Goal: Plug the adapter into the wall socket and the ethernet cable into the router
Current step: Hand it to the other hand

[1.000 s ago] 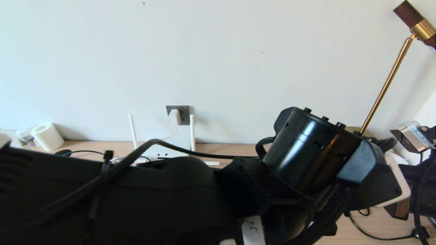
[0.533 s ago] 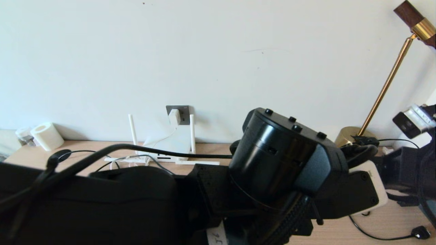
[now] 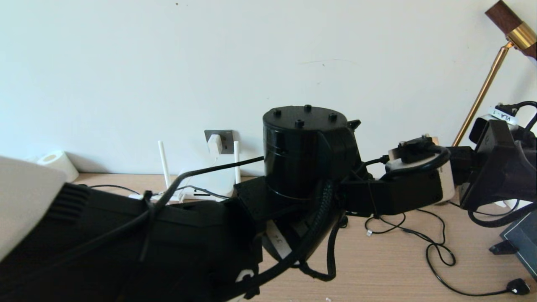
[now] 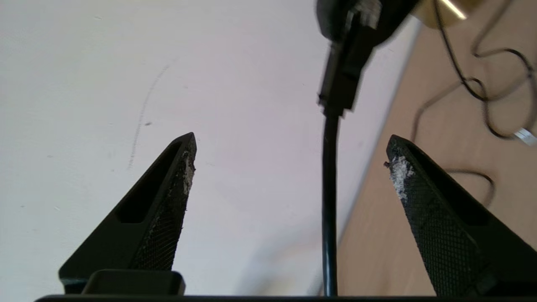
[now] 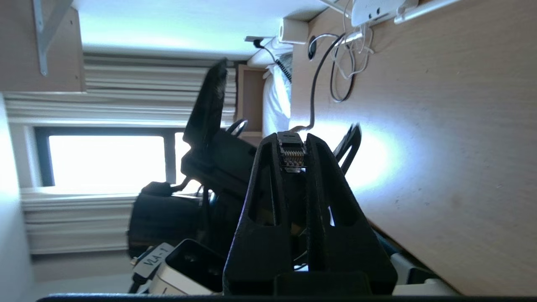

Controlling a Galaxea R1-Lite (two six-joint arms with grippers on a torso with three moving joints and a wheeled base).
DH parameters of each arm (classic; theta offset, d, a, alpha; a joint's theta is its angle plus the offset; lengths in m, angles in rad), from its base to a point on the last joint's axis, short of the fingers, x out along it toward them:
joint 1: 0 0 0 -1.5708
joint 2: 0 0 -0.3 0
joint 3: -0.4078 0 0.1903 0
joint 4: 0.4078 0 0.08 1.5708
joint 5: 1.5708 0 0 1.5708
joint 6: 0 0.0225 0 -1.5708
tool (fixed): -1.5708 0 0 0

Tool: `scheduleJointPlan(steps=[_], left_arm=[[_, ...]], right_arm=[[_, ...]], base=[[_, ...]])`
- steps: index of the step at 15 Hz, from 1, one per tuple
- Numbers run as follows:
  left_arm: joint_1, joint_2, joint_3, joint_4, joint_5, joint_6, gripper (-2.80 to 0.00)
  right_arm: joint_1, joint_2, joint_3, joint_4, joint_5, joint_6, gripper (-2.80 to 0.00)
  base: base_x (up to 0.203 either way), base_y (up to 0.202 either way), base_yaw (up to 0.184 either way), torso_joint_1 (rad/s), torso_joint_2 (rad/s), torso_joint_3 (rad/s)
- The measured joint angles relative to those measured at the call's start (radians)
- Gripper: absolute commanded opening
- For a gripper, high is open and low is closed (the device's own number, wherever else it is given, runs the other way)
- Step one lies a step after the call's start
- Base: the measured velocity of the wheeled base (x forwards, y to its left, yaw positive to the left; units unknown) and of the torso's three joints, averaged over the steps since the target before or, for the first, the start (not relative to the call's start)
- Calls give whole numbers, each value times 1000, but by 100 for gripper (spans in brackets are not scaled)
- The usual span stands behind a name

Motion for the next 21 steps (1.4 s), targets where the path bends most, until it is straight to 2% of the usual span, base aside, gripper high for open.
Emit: scheduleJointPlan(steps=[4, 6, 9, 13, 17, 21], left_arm=[[11, 37, 16, -93, -13, 37, 0], [11, 39, 58, -149, -47, 39, 0], [35, 34, 127, -254, -189, 39, 0], [56, 16, 176, -276, -345, 39, 0], [57, -23, 245, -276, -422, 95, 0], [58, -42, 260, -299, -429, 117, 0]], right_arm=[[1, 28, -15, 4, 7, 46, -280], [0, 30, -15, 4, 15, 86, -280], [1, 33, -5, 4, 86, 111, -280], [1, 54, -10, 4, 95, 116, -280], [0, 62, -3, 4, 103, 115, -280], [1, 62, -4, 32, 137, 121, -280]], base=[[0, 0, 0, 0, 0, 0], [0, 0, 0, 0, 0, 0], [0, 0, 0, 0, 0, 0], [0, 0, 0, 0, 0, 0], [0, 0, 0, 0, 0, 0], [0, 0, 0, 0, 0, 0]])
